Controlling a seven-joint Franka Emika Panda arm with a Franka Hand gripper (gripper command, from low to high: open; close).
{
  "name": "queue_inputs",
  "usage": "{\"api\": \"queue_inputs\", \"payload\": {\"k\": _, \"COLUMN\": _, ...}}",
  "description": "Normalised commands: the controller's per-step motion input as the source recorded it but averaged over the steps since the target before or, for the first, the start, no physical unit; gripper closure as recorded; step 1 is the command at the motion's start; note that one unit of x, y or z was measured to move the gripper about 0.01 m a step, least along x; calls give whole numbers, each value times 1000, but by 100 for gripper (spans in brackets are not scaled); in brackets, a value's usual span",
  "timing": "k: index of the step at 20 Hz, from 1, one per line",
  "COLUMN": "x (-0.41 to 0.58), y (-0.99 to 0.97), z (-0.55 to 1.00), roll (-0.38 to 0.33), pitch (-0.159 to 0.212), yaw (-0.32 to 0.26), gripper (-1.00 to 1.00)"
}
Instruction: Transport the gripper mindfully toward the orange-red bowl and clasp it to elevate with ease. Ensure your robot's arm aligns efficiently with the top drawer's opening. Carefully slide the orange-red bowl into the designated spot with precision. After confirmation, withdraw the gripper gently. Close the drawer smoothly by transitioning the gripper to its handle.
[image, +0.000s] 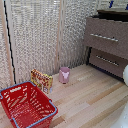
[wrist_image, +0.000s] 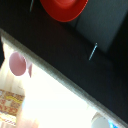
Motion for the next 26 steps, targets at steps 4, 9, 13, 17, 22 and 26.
{"api": "queue_inputs", "payload": {"k": 4, "x": -114, "y": 0, "z": 49, "roll": -247, "pitch": 112, "yaw": 252, "gripper": -100}}
{"api": "queue_inputs", "payload": {"k": 9, "x": -58, "y": 5, "z": 0, "roll": -353, "pitch": 125, "yaw": 177, "gripper": -100}}
{"api": "queue_inputs", "payload": {"k": 13, "x": -24, "y": 49, "z": -9, "roll": -375, "pitch": 130, "yaw": 139, "gripper": -100}}
{"api": "queue_inputs", "payload": {"k": 17, "x": -26, "y": 59, "z": -42, "roll": -375, "pitch": 127, "yaw": 140, "gripper": -100}}
{"api": "queue_inputs", "payload": {"k": 22, "x": -98, "y": 37, "z": -54, "roll": -375, "pitch": 146, "yaw": 153, "gripper": -100}}
{"api": "queue_inputs", "payload": {"k": 26, "x": -97, "y": 170, "z": -98, "roll": -366, "pitch": 177, "yaw": 118, "gripper": -100}}
